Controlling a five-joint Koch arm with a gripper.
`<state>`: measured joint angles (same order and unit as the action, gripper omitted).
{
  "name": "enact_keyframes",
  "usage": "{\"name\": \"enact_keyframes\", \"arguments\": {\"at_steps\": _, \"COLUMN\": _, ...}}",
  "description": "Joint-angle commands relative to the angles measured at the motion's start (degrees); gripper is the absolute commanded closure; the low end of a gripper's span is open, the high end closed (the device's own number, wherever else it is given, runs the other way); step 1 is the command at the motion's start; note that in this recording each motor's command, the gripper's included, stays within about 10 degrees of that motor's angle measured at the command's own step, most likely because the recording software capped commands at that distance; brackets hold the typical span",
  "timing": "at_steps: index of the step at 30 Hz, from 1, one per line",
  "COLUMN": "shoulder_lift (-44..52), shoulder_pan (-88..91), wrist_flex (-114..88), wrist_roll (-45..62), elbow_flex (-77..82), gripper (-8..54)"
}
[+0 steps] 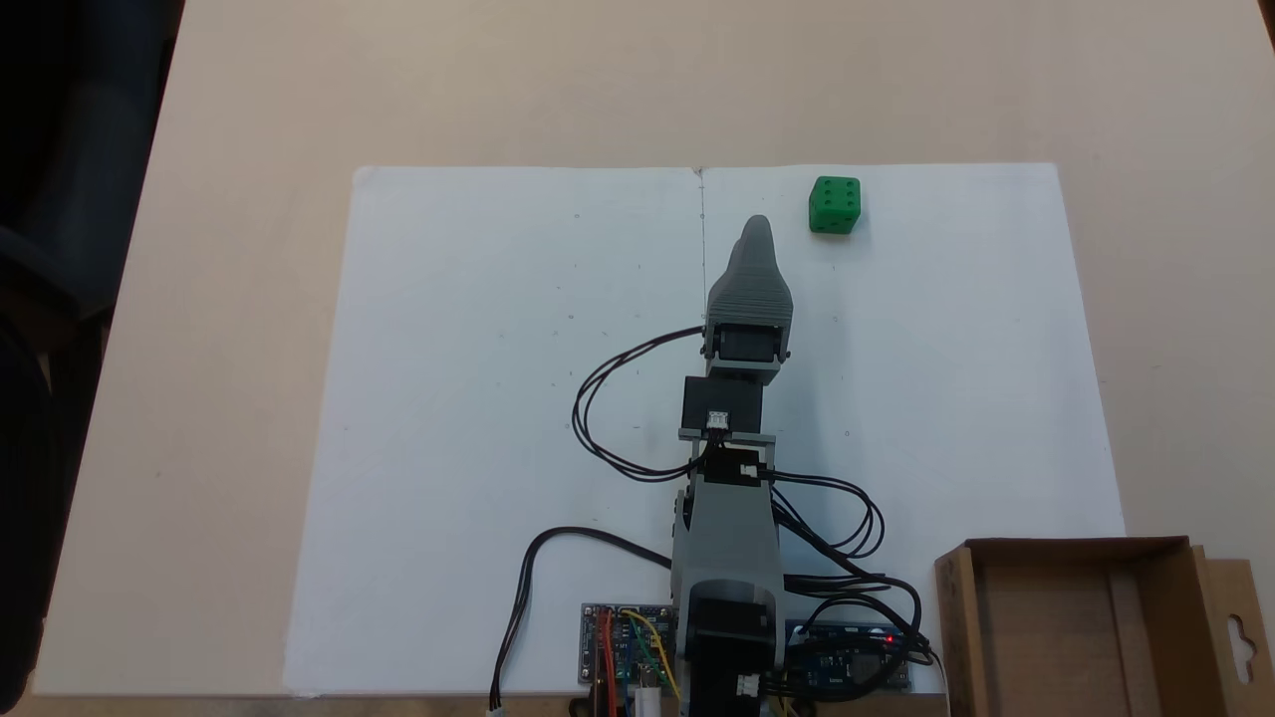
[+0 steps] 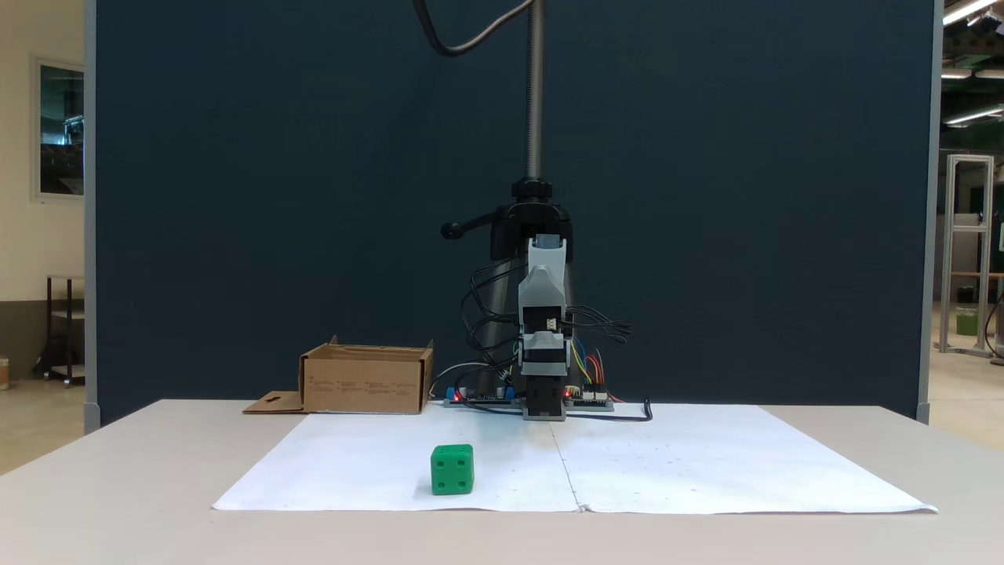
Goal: Grasp a green dice and put it in the bin.
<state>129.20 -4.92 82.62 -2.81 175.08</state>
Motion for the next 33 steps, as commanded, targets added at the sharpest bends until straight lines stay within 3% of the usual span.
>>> {"name": "enact_keyframes", "arguments": {"at_steps": 1, "shoulder_lift": 6.3, "shoulder_pan": -1.0, "wrist_flex": 0.8, "wrist_roll": 4.3, "elbow_flex": 4.2, "gripper": 2.5}}
{"name": "enact_keyframes", "arguments": {"at_steps": 18, "shoulder_lift": 6.3, "shoulder_pan": -0.4, "wrist_flex": -1.1, "wrist_roll": 8.9, "elbow_flex": 3.9, "gripper": 2.6}}
{"name": "enact_keyframes", "arguments": {"at_steps": 27, "shoulder_lift": 6.5, "shoulder_pan": -2.4, "wrist_flex": -18.3, "wrist_roll": 9.1, "elbow_flex": -4.5, "gripper": 3.3}}
{"name": "enact_keyframes", "arguments": {"at_steps": 33, "shoulder_lift": 6.5, "shoulder_pan": -4.6, "wrist_flex": -43.0, "wrist_roll": 9.1, "elbow_flex": -17.8, "gripper": 3.3}}
